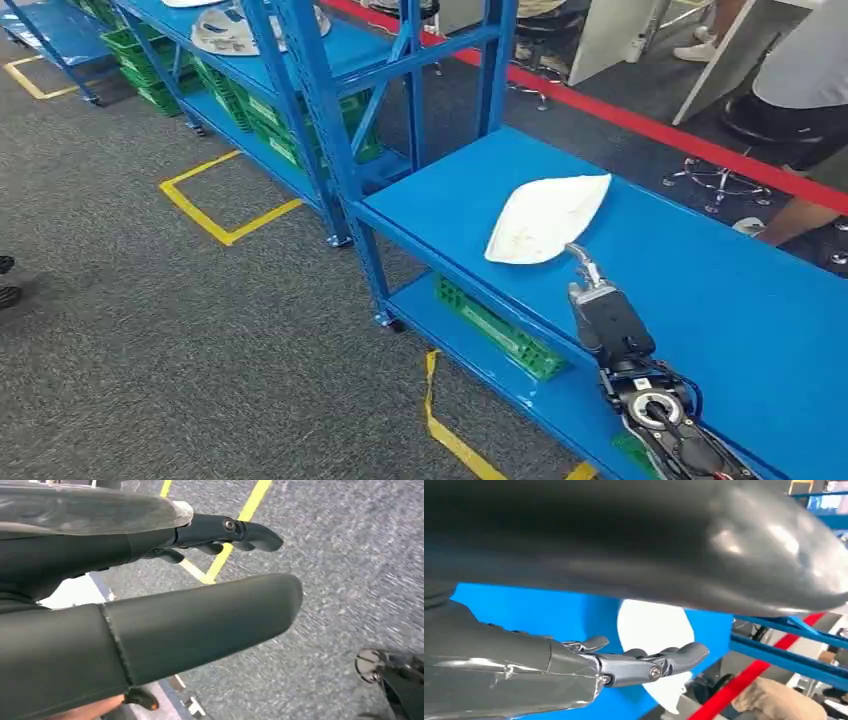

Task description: Take the parts from the cabinet and place them on the table.

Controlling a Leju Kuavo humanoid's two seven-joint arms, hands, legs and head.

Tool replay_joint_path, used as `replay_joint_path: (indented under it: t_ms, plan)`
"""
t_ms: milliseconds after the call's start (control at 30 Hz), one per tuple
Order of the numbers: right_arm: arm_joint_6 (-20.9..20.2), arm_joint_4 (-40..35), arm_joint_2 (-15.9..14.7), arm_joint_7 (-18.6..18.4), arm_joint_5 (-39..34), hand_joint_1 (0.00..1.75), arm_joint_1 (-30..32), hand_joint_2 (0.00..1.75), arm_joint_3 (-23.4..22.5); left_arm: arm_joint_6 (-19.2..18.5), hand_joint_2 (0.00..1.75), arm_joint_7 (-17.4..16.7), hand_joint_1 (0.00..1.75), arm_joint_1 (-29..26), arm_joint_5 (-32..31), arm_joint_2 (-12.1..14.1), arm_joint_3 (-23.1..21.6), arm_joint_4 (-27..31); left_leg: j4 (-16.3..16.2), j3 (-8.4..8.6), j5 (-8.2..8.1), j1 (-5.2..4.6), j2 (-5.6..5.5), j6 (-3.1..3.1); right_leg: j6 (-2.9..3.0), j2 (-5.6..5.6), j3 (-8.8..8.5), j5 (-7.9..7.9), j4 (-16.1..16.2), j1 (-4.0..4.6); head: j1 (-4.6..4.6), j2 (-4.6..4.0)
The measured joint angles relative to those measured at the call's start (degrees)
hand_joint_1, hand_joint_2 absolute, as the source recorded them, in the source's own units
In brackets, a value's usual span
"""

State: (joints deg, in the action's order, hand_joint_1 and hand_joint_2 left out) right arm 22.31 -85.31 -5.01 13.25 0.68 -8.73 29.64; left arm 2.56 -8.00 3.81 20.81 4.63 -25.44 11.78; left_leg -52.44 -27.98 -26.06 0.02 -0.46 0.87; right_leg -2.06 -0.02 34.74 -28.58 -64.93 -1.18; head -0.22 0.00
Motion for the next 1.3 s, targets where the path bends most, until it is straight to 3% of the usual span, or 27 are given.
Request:
replay_joint_path:
  t_ms: [33,67,100,133,200,267,300,367,400,433,467,500,567,633,667,700,733,767,833,967,1100,1300]
  plan:
    - [0.0,0.0,0.0,0.0,0.0,0.0,0.0,0.0,-0.1,0.0,0.0,0.0,0.0,0.0,0.0,-0.1,0.0,0.0,-0.2,0.7,-0.62,0.2,0.0,-0.34,-0.16,0.0,-1.82,3.98,5.4,-0.26,0.31,0.0]
    - [0.0,0.1,0.0,0.0,0.0,0.0,0.0,0.0,-0.1,0.0,0.0,0.0,0.0,0.0,0.0,0.0,0.0,-0.1,-0.2,0.98,-0.96,0.28,-0.06,-0.66,-0.3,0.27,-2.51,3.55,6.8,-0.21,0.59,0.0]
    - [0.0,0.0,0.0,0.0,0.0,0.0,-0.1,0.0,-0.1,0.0,0.0,0.0,0.0,0.2,0.0,-0.1,0.0,-0.1,-0.7,0.66,-1.19,0.24,-0.16,-1.04,-0.05,0.1,-1.74,1.45,8.7,0.33,0.87,0.0]
    - [0.0,0.0,0.0,-0.1,0.0,0.0,-0.1,0.0,-0.1,0.1,0.0,0.0,0.0,0.4,0.0,-0.1,0.0,-0.1,-1.0,0.12,-1.55,0.2,-0.14,-1.51,1.35,-0.03,-2.73,2.53,8.3,0.37,1.09,0.0]
    - [-0.1,0.0,0.0,0.0,0.0,0.0,0.1,0.0,-0.2,0.1,0.0,0.0,0.0,0.3,0.0,-0.2,0.0,-0.1,-1.3,0.68,-1.65,0.17,-0.06,-2.0,2.4,0.03,-2.65,2.65,8.5,0.52,0.68,0.0]
    - [-0.1,-0.4,0.0,0.0,0.1,0.0,-0.1,0.0,-0.2,0.1,0.0,0.0,0.0,0.4,0.0,-0.2,0.0,-0.1,-3.3,0.15,-2.68,0.38,0.02,-2.44,2.8,0.15,-3.76,2.7,9.1,0.19,0.35,0.0]
    - [-0.1,-0.5,0.0,0.0,0.1,0.0,-0.2,0.0,-0.3,0.1,0.0,0.0,0.0,0.5,0.0,-0.2,0.0,-0.1,-7.3,-2.06,-4.21,0.43,0.11,-2.71,2.94,0.07,-3.96,2.69,9.2,0.18,-0.31,0.0]
    - [-0.1,-0.5,0.0,0.0,0.1,0.0,-0.2,0.0,-0.4,0.2,0.0,0.2,0.0,0.6,0.0,-0.2,0.0,-0.1,-17.5,-8.43,-7.98,0.48,0.12,-3.09,3.29,0.04,-4.08,2.39,9.2,0.28,-0.79,0.0]
    - [-0.2,-0.5,0.0,-0.1,0.1,0.0,-0.1,0.0,-0.4,0.3,0.0,0.3,0.0,0.5,0.0,-0.2,0.0,-0.1,-20.7,-10.92,-8.74,0.48,0.12,-3.11,3.43,0.05,-4.21,2.2,9.2,0.35,-1.05,0.0]
    - [-0.3,-0.5,0.0,-0.1,0.1,0.0,-0.1,0.0,-0.4,0.3,0.0,0.3,0.0,0.4,0.1,-0.3,0.0,-0.1,-21.5,-12.32,-8.23,0.48,0.12,-3.07,3.46,0.1,-4.42,1.99,9.2,0.41,-1.27,0.0]
    - [-0.3,-0.5,0.0,-0.1,0.1,0.0,-0.1,0.0,-0.4,0.4,0.0,0.3,0.0,0.4,0.1,-0.3,0.0,-0.1,-19.6,-12.26,-6.23,0.46,0.12,-2.91,3.43,0.18,-4.75,1.75,9.2,0.46,-1.55,0.0]
    - [-0.4,-0.5,0.0,-0.1,0.1,0.0,-0.1,0.0,-0.4,0.5,0.0,0.4,0.0,0.4,0.1,-0.3,0.0,-0.1,-15.7,-11.06,-3.38,0.42,0.11,-2.58,3.37,0.27,-5.15,1.51,9.2,0.53,-1.86,0.0]
    - [-0.5,-0.5,0.0,-0.3,0.3,0.0,-0.2,0.0,-0.4,0.6,0.0,0.4,0.0,0.4,0.4,-0.1,0.0,-0.1,-4.7,-6.99,3.4,-0.04,0.26,-1.34,3.22,0.28,-5.74,1.02,9.4,0.55,-2.51,0.0]
    - [-0.7,-0.5,0.0,-0.6,1.0,0.0,-0.4,0.0,-0.4,0.8,0.0,0.4,0.0,0.6,0.5,0.1,0.0,-0.1,-2.4,-6.72,1.37,-0.49,0.16,-1.11,2.63,0.43,-5.55,0.67,9.2,0.85,-2.95,0.0]
    - [-0.8,-0.5,0.0,-1.0,1.4,0.0,-0.5,0.0,-0.4,0.9,0.0,0.4,0.0,0.6,0.6,0.1,0.0,-0.1,-2.3,-6.68,2.5,-0.57,0.09,-0.82,2.29,0.41,-5.47,0.44,9.3,0.83,-2.82,0.0]
    - [-0.8,-0.5,0.0,-1.1,1.6,0.0,-0.6,0.0,-0.3,0.9,0.0,0.4,0.0,0.5,0.6,0.1,0.0,-0.1,-2.0,-6.46,3.1,-0.47,0.09,-1.27,2.38,0.39,-5.33,-0.02,9.0,1.1,-2.82,0.0]
    - [-0.8,-0.5,0.0,-1.4,1.9,0.0,-0.8,0.0,-0.3,0.9,0.0,0.4,0.0,0.5,0.7,0.1,0.0,-0.1,-2.0,-6.25,2.92,-0.19,0.02,-2.96,4.83,0.27,-5.22,-0.25,9.1,1.13,-2.43,0.0]
    - [-0.7,-0.5,0.0,-1.5,2.0,0.0,-1.1,0.0,-0.3,1.0,0.0,0.4,0.0,0.5,0.7,0.0,0.0,-0.1,-2.0,-6.08,3.09,-0.3,0.03,-2.24,4.79,0.32,-5.49,-0.26,9.2,1.17,-2.1,0.0]
    - [-0.8,-0.5,0.0,-1.6,2.1,0.0,-1.4,0.0,-0.2,1.0,0.0,0.4,0.0,0.5,0.8,0.1,0.0,-0.1,-2.1,-5.91,2.79,-0.37,-0.02,-1.71,3.41,0.33,-5.98,-0.21,9.8,1.12,-2.1,0.0]
    - [-0.8,-0.5,0.0,-1.6,2.1,0.0,-2.0,0.0,-0.1,1.0,0.0,0.4,0.0,0.4,0.8,0.1,0.0,-0.1,-2.0,-5.78,2.56,-0.34,-0.14,-1.35,3.25,0.26,-6.49,-0.2,10.4,1.14,-1.07,0.0]
    - [-0.8,-0.5,0.0,-1.6,2.1,0.0,-2.1,0.0,-0.1,1.0,0.0,0.4,0.0,0.5,0.8,0.0,0.0,-0.1,-2.1,-5.71,2.41,-0.34,-0.14,-1.13,2.65,0.26,-6.71,-0.18,10.7,1.13,-0.31,0.0]
    - [-0.9,-0.5,0.0,-2.1,2.2,0.0,-3.1,0.0,0.1,0.9,0.0,0.4,0.0,0.5,0.8,0.1,-0.1,-0.1,-2.1,-5.63,2.38,-0.33,-0.13,-1.1,2.48,0.26,-6.78,-0.17,10.7,1.14,-0.02,0.0]
